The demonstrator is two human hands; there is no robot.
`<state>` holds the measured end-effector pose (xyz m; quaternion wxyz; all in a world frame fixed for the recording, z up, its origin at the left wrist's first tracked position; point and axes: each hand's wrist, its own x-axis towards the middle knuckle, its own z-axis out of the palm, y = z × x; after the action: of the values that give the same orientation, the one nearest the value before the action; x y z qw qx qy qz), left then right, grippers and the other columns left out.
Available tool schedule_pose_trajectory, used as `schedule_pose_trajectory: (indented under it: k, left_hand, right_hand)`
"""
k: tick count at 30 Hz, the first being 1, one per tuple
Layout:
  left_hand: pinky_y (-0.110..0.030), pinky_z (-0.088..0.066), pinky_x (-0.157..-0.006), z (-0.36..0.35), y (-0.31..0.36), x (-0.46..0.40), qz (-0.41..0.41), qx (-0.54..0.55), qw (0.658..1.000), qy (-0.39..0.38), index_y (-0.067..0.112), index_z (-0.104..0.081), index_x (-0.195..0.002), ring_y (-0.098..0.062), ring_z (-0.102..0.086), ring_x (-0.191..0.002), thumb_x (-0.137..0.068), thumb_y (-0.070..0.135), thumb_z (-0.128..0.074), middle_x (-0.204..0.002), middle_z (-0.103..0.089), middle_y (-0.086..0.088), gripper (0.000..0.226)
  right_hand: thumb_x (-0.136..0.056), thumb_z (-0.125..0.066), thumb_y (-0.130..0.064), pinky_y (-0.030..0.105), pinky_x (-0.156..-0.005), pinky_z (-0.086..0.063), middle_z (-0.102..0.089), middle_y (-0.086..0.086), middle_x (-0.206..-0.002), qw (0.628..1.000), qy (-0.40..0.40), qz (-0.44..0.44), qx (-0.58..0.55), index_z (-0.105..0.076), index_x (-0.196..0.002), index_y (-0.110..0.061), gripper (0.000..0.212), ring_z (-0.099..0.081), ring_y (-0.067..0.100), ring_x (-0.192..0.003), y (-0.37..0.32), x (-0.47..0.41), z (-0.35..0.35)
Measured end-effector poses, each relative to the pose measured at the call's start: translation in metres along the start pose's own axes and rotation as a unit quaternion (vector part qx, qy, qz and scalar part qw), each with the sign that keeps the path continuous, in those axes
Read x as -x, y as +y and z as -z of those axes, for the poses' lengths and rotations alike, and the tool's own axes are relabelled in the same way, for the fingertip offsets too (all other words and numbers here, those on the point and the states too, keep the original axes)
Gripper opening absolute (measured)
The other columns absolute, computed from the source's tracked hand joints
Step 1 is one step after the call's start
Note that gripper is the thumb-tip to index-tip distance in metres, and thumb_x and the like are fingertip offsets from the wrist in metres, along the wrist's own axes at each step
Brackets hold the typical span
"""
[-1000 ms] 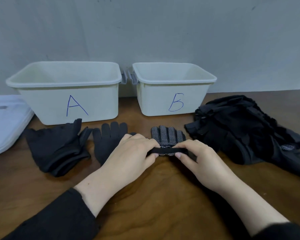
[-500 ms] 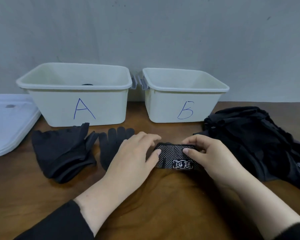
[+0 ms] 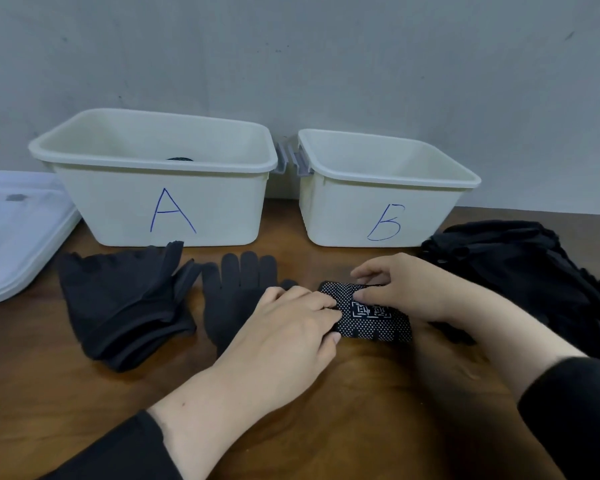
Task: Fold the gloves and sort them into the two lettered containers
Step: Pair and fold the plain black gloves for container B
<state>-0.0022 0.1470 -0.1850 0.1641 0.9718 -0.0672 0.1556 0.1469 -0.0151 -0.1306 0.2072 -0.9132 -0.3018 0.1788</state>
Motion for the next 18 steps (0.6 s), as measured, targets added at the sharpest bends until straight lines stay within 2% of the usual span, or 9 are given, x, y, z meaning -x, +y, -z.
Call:
schedule_pose_trajectory:
  k: [4,7,8,11,12,14,16,18]
  left_hand:
    - [-0.033,-0.033,-0.106,-0.002,-0.002,0.002,-0.005,-0.012,1.000,0.021,0.033,-0.067,-0.120,-0.005,-0.049,-0.119,-0.100,0.043,-0.038,-0.127,-0.061,0.018,0.037]
    - [-0.030,-0.030,-0.100,-0.001,0.001,0.002,-0.003,-0.025,0.999,0.043,0.034,-0.071,-0.108,-0.005,-0.054,-0.109,-0.097,0.046,-0.034,-0.113,-0.066,0.019,0.041]
    - [-0.029,-0.030,-0.099,-0.001,0.002,0.002,0.003,-0.016,0.998,0.055,0.034,-0.071,-0.107,-0.004,-0.054,-0.107,-0.098,0.046,-0.034,-0.110,-0.066,0.019,0.040]
    - [-0.020,-0.038,-0.095,0.007,0.005,0.000,0.089,0.113,0.983,0.114,0.035,-0.068,-0.109,0.002,-0.053,-0.103,-0.100,0.044,-0.042,-0.106,-0.064,0.022,0.030]
    - [-0.014,-0.040,-0.092,0.010,0.005,-0.002,0.139,0.185,0.962,0.141,0.036,-0.067,-0.109,0.004,-0.052,-0.102,-0.099,0.042,-0.047,-0.103,-0.063,0.023,0.024]
    - [-0.008,-0.044,-0.083,0.021,0.009,-0.005,0.234,0.313,0.899,0.198,0.034,-0.066,-0.111,0.010,-0.054,-0.098,-0.097,0.036,-0.055,-0.099,-0.063,0.022,0.018]
    - [-0.013,-0.050,-0.083,0.029,0.015,-0.009,0.305,0.411,0.832,0.213,0.032,-0.065,-0.115,0.009,-0.059,-0.094,-0.097,0.034,-0.058,-0.099,-0.066,0.019,0.020]
    - [-0.027,-0.054,-0.092,0.034,0.022,-0.011,0.344,0.498,0.775,0.181,0.030,-0.065,-0.120,0.001,-0.064,-0.098,-0.096,0.037,-0.059,-0.104,-0.069,0.015,0.026]
  right_hand:
    - [-0.084,-0.079,-0.024,0.019,-0.088,-0.053,-0.074,-0.014,-0.103,0.994,-0.105,0.002,0.024,-0.070,-0.117,-0.028,0.034,-0.069,0.003,-0.096,-0.019,-0.011,0.006]
    - [-0.083,-0.075,-0.019,0.023,-0.073,-0.055,-0.076,-0.006,-0.091,0.992,-0.123,-0.012,0.019,-0.072,-0.101,-0.025,0.019,-0.072,0.015,-0.089,-0.024,-0.014,0.002]
    - [-0.083,-0.074,-0.017,0.028,-0.074,-0.056,-0.077,-0.001,-0.091,0.992,-0.123,-0.016,0.005,-0.073,-0.097,-0.021,0.014,-0.073,0.020,-0.089,-0.024,-0.012,0.001]
    - [-0.084,-0.072,-0.015,0.047,-0.092,-0.058,-0.078,0.005,-0.095,0.992,-0.088,-0.021,-0.083,-0.075,-0.097,-0.016,0.013,-0.073,0.028,-0.095,-0.015,0.002,0.000]
    - [-0.085,-0.072,-0.013,0.051,-0.096,-0.055,-0.078,0.007,-0.097,0.988,-0.062,-0.024,-0.136,-0.075,-0.099,-0.015,0.015,-0.073,0.030,-0.097,-0.012,0.007,0.000]
    - [-0.087,-0.069,-0.005,0.058,-0.100,-0.052,-0.077,0.014,-0.100,0.966,0.003,-0.031,-0.256,-0.076,-0.102,-0.011,0.017,-0.072,0.037,-0.100,-0.010,0.017,-0.001]
    - [-0.089,-0.066,0.002,0.060,-0.100,-0.051,-0.076,0.019,-0.101,0.940,0.054,-0.023,-0.337,-0.074,-0.103,-0.006,0.019,-0.071,0.043,-0.102,-0.015,0.026,-0.001]
    - [-0.090,-0.064,0.004,0.058,-0.100,-0.052,-0.076,0.021,-0.102,0.922,0.081,-0.008,-0.379,-0.072,-0.105,-0.001,0.018,-0.069,0.045,-0.103,-0.025,0.036,0.000]
